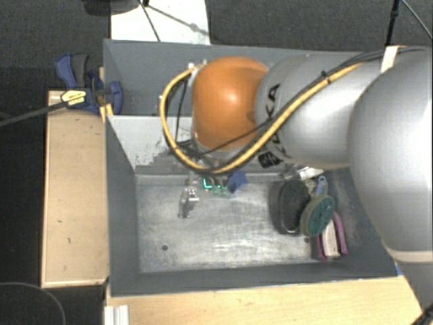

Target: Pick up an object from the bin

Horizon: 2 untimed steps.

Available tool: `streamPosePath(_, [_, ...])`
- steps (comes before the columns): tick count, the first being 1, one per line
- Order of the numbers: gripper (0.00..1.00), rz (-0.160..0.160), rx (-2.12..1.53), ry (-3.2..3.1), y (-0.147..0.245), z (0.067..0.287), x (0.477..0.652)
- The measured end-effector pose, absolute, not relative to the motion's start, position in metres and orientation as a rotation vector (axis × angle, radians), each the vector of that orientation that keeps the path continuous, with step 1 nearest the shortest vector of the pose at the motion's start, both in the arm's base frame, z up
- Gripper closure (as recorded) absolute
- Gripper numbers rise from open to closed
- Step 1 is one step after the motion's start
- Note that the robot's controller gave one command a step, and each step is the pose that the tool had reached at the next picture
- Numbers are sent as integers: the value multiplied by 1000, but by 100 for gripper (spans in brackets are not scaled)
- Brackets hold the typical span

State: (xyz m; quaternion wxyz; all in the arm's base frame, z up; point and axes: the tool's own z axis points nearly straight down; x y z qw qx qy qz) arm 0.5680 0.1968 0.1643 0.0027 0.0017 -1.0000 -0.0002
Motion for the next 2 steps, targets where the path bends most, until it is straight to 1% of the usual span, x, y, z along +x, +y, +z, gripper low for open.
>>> streamPosePath(1, [0,3,317,-3124,142,109,589])
streamPosePath(2, [0,2,579,-3087,81,100,568])
